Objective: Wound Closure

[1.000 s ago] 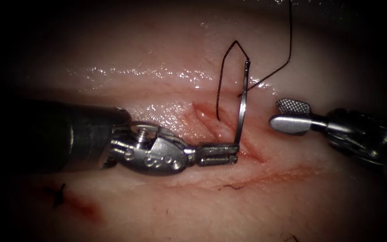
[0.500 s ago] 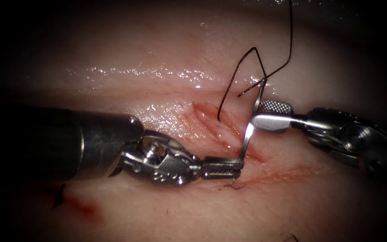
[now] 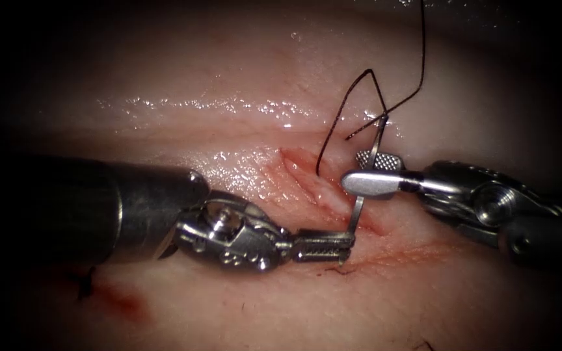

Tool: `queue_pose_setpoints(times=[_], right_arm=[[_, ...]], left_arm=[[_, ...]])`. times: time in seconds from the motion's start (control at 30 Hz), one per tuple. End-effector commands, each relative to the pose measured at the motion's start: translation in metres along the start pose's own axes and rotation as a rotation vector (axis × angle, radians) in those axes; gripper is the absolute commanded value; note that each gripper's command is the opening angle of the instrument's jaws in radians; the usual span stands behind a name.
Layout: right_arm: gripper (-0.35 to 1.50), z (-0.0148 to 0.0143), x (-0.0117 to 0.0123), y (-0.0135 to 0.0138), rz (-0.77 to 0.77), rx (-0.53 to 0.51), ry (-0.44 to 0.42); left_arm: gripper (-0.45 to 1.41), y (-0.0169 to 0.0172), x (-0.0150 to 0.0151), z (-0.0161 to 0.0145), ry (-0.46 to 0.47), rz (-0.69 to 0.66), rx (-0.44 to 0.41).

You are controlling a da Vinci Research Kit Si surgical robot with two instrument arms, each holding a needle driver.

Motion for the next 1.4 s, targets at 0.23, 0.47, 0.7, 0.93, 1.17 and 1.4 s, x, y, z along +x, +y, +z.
queue_pose_setpoints(times=[0.23,0.47,0.7,0.93,1.17,1.4], right_arm=[[0.52,0.001,-0.0001,0.0001,-0.004,-0.011,0.016],[-0.35,0.0008,-0.0002,0.0002,-0.005,-0.058,0.042],[-0.35,0.0003,0.0001,0.0004,0.019,-0.138,0.062],[-0.35,0.0002,0.0005,0.0008,0.027,-0.189,0.151],[-0.35,-0.0009,0.0009,0.0012,0.009,-0.229,0.181],[-0.35,-0.0007,0.0006,0.0005,-0.062,-0.246,0.176]], left_arm=[[-0.45,0.0003,0.0,0.0006,0.005,-0.001,0.002],[-0.45,0.0001,0.0004,0.0006,0.012,-0.003,0.0],[0.49,-0.0002,0.0007,0.0004,0.025,-0.031,-0.004],[1.13,-0.001,-0.0002,-0.0022,0.066,-0.389,-0.043],[0.58,-0.0021,-0.0033,-0.0049,0.092,-0.615,-0.101],[-0.45,-0.0028,-0.0082,-0.0038,-0.112,-0.774,-0.281]])
